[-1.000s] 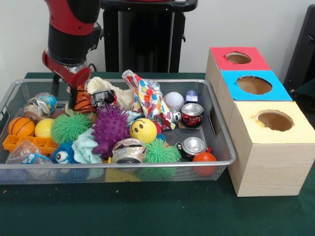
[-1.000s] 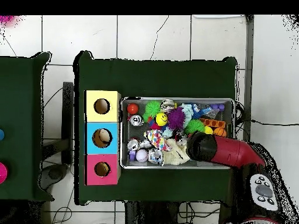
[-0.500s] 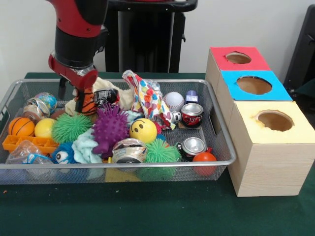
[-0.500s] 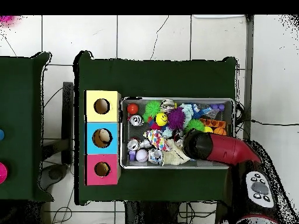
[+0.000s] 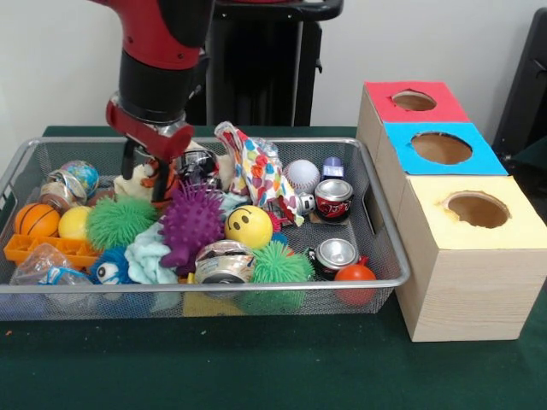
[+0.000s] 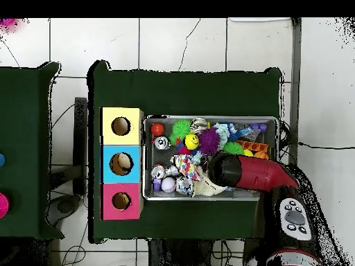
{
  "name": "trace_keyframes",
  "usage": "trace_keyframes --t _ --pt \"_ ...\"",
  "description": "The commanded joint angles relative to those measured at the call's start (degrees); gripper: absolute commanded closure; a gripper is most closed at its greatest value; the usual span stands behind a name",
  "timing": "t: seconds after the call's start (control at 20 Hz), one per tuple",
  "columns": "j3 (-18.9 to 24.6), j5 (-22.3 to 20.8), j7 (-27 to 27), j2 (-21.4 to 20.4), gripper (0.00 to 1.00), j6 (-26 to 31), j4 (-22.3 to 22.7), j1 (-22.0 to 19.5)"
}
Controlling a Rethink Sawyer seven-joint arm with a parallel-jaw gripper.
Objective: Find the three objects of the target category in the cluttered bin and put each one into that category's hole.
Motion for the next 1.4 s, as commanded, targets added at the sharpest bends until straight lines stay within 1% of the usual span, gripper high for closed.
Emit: trace_keyframes --t 0.05,0.25,0.5,0.55,0.7,0.85,0.95,1.15,1.25,1.3,1.35,1.4 --pt "1.35 4.08 11.28 4.1 0.0 -2.72 1.02 2.46" --pt "0.9 5.78 11.35 4.59 0.0 -1.93 -0.11 3.1" --pt "0.51 6.69 11.0 5.24 0.0 -4.63 0.74 3.34" --pt "0.3 7.13 10.83 5.32 1.0 -4.82 0.77 3.4" --pt "1.76 7.6 9.81 4.89 1.0 -5.28 1.94 1.82" --pt "0.87 7.15 9.34 4.78 1.0 -6.51 2.28 1.96" --pt "0.6 6.97 8.42 4.57 1.0 -5.96 2.34 1.37" --pt "0.98 5.84 6.56 3.49 1.0 -7.05 4.76 -0.92" --pt "1.13 4.76 3.72 2.75 1.0 -5.15 4.82 -2.71" --pt "1.14 3.85 1.15 1.97 1.0 -3.03 4.47 -3.88" --pt "1.34 3.67 -0.11 1.2 1.0 -1.49 4.51 -4.51" --pt "1.35 3.04 -2.56 -0.54 1.0 0.87 4.29 -5.46"
